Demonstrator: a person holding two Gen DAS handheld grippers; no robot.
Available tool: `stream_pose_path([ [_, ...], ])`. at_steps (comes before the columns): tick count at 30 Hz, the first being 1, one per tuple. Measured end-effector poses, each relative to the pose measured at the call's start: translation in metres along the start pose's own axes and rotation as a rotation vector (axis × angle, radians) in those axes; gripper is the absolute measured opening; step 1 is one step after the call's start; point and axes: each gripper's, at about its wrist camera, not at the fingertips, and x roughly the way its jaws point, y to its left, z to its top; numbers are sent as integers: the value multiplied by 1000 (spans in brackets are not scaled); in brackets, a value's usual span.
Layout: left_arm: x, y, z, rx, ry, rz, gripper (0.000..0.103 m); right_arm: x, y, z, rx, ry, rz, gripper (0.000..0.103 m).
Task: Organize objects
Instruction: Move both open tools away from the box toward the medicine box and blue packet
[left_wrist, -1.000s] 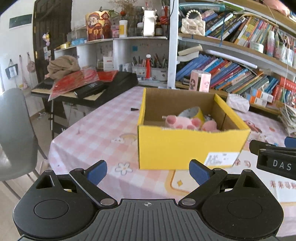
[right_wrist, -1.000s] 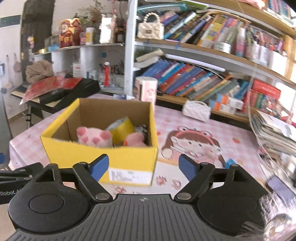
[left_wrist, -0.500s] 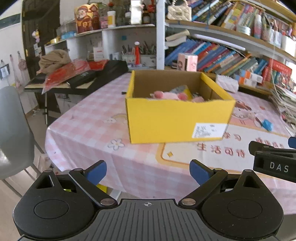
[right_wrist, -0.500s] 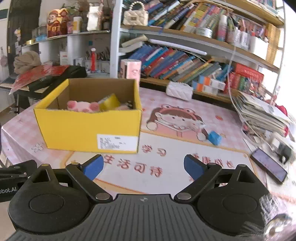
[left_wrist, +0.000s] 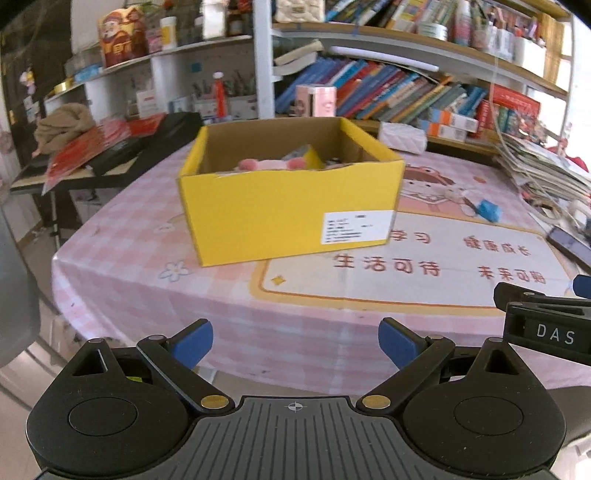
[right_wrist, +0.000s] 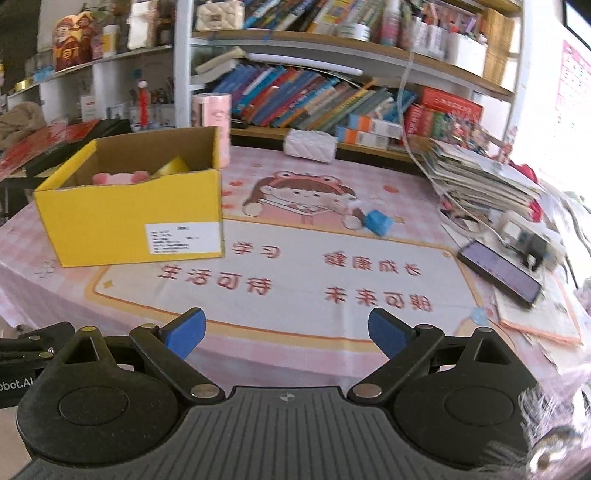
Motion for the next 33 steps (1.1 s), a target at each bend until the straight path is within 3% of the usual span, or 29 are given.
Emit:
stream_pose_path([
  [16, 26, -64, 23, 92, 10, -97, 98, 15, -63, 4, 89, 25, -102, 96],
  [33, 83, -131, 60, 110, 68, -159, 98, 79, -122, 39, 75, 79, -99, 96],
])
